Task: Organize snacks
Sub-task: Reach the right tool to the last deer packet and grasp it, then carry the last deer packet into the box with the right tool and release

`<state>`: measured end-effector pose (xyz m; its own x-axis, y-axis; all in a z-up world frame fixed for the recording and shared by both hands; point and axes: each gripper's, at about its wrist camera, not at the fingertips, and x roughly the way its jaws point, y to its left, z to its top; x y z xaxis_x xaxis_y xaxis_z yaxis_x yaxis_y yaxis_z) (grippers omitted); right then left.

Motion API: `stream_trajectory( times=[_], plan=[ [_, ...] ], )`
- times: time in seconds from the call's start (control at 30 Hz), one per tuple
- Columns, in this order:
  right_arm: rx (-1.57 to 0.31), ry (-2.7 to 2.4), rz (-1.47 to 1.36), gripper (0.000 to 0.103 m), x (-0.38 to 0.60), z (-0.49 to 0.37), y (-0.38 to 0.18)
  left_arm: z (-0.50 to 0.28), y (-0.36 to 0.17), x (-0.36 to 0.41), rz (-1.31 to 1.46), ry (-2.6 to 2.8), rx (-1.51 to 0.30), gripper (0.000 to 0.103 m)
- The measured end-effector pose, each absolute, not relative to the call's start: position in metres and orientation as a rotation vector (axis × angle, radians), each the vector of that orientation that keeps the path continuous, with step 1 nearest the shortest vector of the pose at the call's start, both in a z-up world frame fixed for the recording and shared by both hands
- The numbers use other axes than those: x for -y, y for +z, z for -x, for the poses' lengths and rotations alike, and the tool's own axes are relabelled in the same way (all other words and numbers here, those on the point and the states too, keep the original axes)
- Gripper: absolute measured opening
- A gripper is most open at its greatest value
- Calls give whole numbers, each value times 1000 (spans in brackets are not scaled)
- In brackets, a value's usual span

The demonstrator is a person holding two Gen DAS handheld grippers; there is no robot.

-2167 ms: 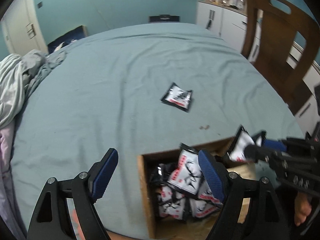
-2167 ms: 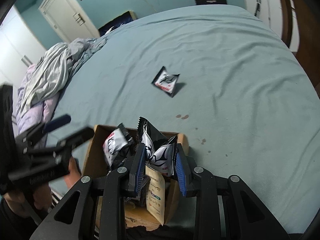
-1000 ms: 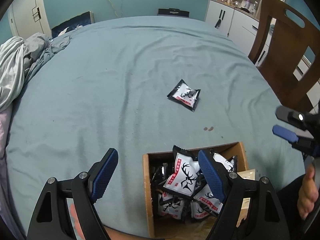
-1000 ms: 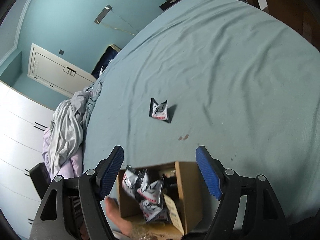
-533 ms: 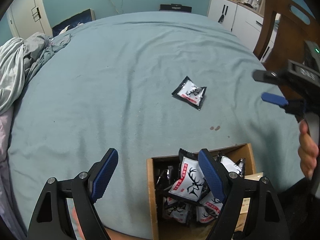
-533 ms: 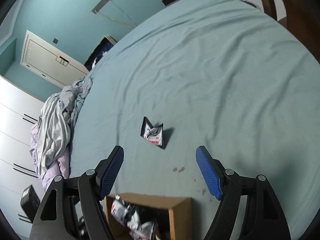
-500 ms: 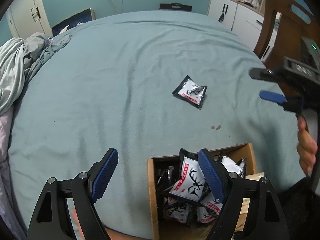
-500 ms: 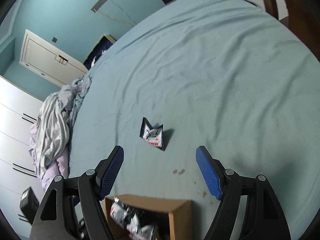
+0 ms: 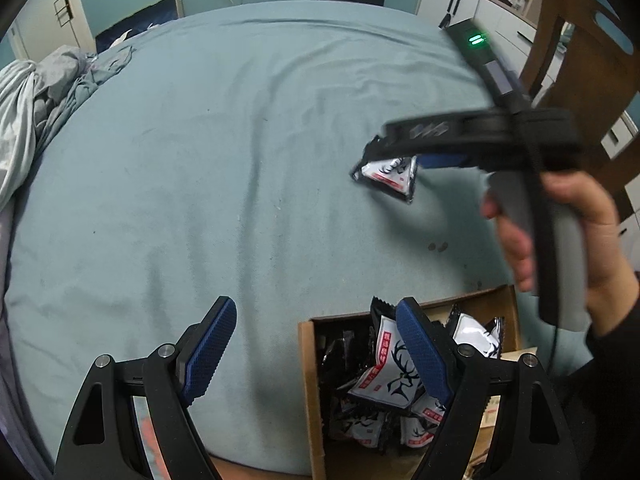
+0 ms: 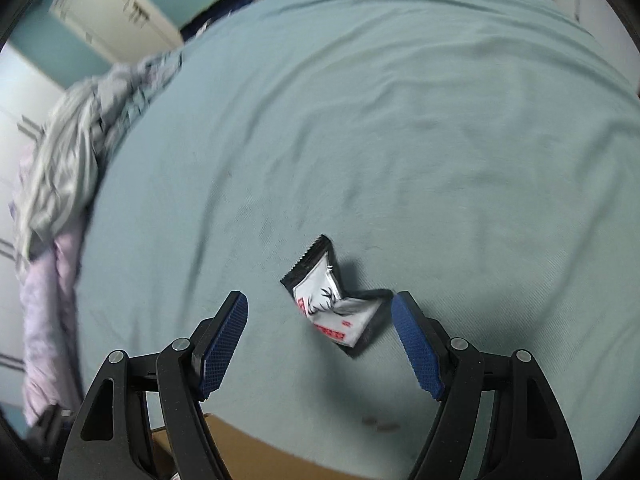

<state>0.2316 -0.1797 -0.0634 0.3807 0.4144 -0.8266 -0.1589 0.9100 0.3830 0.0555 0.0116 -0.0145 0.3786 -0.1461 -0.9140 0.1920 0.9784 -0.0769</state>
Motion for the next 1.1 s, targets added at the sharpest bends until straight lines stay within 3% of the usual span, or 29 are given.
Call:
stream_trajectory(
  times=[0.1,0.2,0.37,0.4,0.43,0.77,1.1],
  plan=[
    [-1185,342,-215,72,167,-248,-76,-58,-13,-14,-39,-209,-1159,83],
    [-1171,330,-162,52,159,-250,-76,-60,-14,-17,-28,-203,-1160,83],
    [-1079,320,-147,32,163,-230,-52,-59,-14,-16,-47,-177,-1155,83],
    [-1062,316,-161,25,168,-223,-47,-58,-13,-15,-56,-168,-1150,83],
    [-1049,315,-178,8,175,-214,-43,-57,-13,-15,-66,-157,-1143,83],
    [-878,388,-409,8,251,-93,4,-37,-3,-21,-116,-102,-1078,83],
    [-850,562,-426,8,261,14,-11,-24,7,-15,-165,-123,-1017,83]
  ],
)
